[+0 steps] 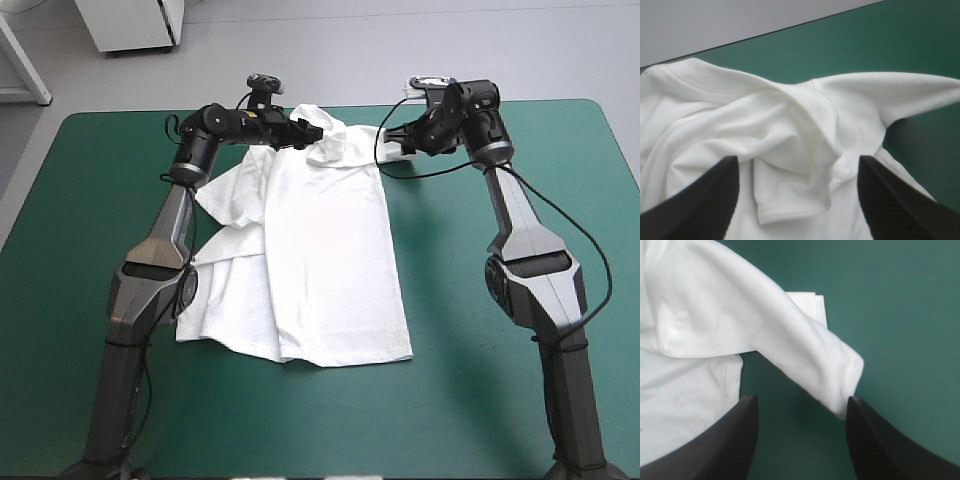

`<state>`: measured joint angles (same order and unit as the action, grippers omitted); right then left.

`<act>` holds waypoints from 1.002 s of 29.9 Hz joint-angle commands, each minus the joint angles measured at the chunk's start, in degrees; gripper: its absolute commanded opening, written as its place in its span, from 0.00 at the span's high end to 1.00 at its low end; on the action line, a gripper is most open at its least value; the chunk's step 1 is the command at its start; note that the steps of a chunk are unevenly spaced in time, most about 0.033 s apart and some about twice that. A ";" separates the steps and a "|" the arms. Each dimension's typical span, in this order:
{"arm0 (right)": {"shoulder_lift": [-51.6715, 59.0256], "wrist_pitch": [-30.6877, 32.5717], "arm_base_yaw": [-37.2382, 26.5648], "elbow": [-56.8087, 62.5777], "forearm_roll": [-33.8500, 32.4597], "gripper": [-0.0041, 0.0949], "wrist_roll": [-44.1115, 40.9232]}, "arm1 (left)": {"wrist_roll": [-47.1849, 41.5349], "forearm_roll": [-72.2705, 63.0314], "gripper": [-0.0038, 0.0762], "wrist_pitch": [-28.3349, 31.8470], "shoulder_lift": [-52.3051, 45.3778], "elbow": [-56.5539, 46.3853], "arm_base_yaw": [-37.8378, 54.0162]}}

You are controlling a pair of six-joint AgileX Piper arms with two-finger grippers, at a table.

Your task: Fold the cloth

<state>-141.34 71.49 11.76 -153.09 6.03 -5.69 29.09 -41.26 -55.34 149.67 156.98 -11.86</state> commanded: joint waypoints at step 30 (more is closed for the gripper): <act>45.44 -1.62 -0.46 15.05 22.93 0.56 10.89 | -12.35 19.91 0.48 -18.49 -53.40 10.53 -0.17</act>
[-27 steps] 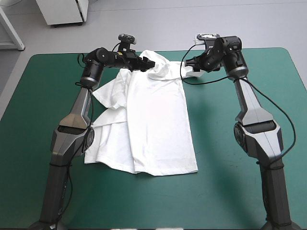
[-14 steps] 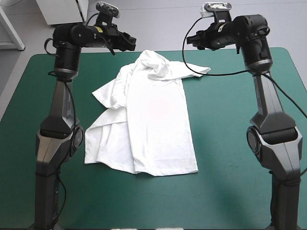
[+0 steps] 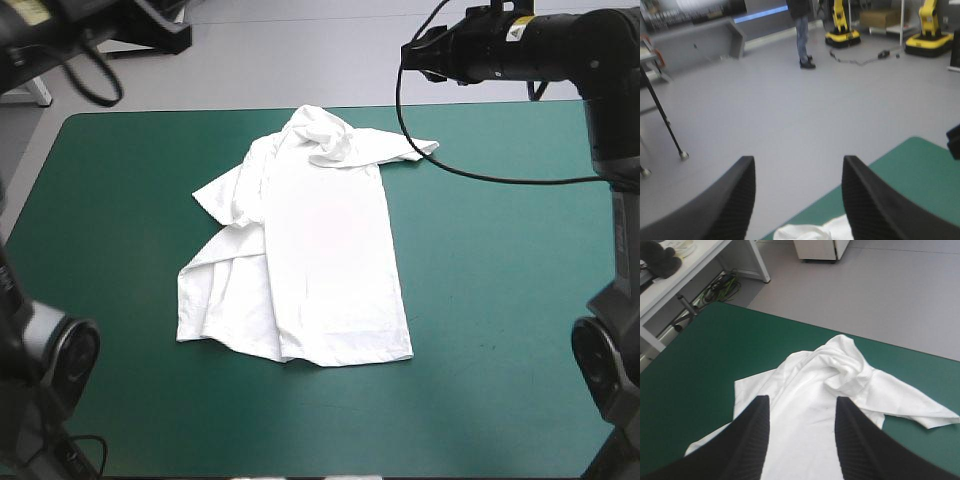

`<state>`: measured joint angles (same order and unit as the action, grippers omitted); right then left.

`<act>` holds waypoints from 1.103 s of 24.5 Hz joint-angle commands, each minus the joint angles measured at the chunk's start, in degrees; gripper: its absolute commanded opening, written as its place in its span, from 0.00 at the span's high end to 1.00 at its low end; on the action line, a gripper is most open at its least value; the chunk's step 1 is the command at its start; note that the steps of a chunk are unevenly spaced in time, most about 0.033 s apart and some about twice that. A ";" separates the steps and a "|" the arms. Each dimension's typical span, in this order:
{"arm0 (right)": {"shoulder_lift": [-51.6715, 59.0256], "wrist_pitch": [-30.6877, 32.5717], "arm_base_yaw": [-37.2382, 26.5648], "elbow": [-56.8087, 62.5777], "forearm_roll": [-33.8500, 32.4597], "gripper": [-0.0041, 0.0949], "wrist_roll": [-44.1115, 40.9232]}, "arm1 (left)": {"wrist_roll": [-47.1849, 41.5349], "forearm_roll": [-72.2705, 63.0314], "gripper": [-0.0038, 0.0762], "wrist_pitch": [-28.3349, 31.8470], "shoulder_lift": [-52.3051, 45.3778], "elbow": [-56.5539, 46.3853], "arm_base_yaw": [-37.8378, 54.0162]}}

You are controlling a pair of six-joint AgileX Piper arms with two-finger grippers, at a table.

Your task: Fold the cloth

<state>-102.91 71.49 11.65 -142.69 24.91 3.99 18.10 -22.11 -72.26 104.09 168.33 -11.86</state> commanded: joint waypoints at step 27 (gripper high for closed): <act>27.58 -1.72 11.61 48.70 -5.21 0.68 2.19 | -17.04 21.56 0.48 3.68 -36.31 -102.92 -0.17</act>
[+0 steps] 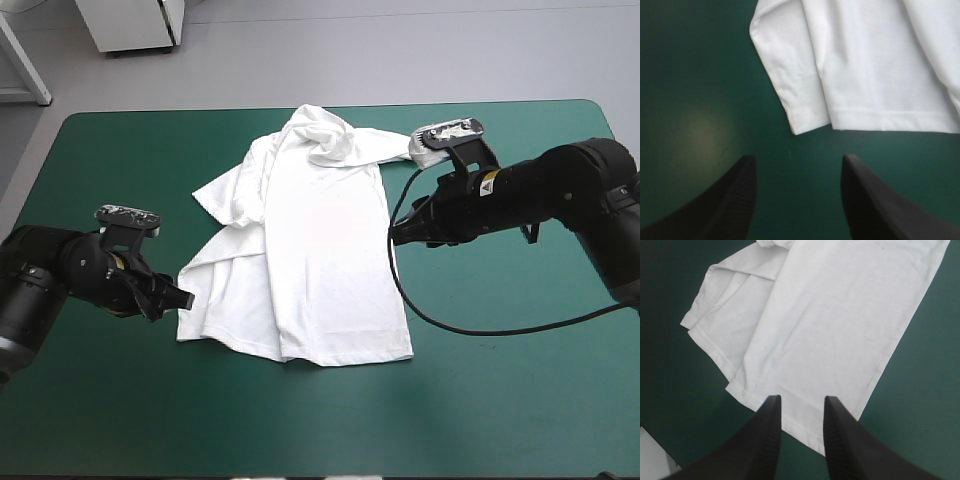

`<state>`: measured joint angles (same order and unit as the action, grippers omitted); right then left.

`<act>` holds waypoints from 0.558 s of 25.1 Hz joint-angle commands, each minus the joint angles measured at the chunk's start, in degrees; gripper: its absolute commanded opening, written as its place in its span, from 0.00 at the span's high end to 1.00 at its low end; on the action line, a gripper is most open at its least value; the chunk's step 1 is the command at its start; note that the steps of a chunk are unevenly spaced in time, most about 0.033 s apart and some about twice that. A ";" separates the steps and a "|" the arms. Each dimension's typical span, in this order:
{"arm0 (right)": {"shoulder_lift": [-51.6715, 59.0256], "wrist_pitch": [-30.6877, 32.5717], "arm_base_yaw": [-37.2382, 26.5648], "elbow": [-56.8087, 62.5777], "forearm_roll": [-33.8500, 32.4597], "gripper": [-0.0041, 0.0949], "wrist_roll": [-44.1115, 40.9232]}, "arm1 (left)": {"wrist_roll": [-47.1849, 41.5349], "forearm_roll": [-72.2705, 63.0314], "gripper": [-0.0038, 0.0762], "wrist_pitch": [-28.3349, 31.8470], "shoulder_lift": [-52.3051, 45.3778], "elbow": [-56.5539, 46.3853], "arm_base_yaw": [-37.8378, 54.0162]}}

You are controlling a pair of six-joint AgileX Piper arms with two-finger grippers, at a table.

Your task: Fold the cloth

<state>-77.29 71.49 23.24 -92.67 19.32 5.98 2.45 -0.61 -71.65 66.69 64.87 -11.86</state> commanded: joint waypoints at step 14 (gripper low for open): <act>1.96 -1.72 0.03 -1.32 -1.57 0.68 0.20 | -6.29 -0.40 0.48 8.15 19.39 0.54 -0.17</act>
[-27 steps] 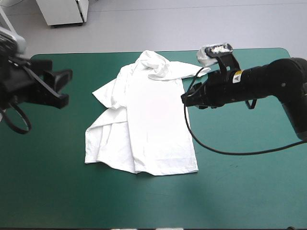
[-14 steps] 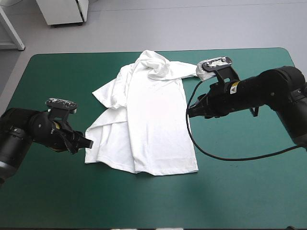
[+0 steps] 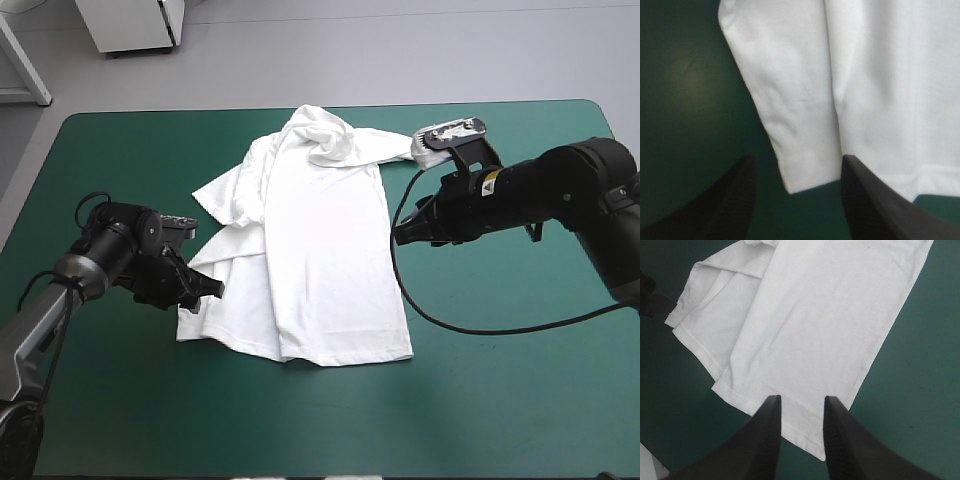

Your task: Fold the cloth

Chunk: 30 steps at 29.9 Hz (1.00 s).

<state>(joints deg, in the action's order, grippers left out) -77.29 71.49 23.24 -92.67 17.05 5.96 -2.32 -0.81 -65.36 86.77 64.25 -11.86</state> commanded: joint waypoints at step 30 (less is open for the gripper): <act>-1.55 -1.72 0.03 -1.23 -3.77 0.51 -1.14 | -7.97 -2.58 0.96 20.30 1.45 -16.57 -0.17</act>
<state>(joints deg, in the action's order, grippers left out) -78.36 71.49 23.24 -92.67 13.16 4.05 -9.89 -5.12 -50.20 86.77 49.28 -11.88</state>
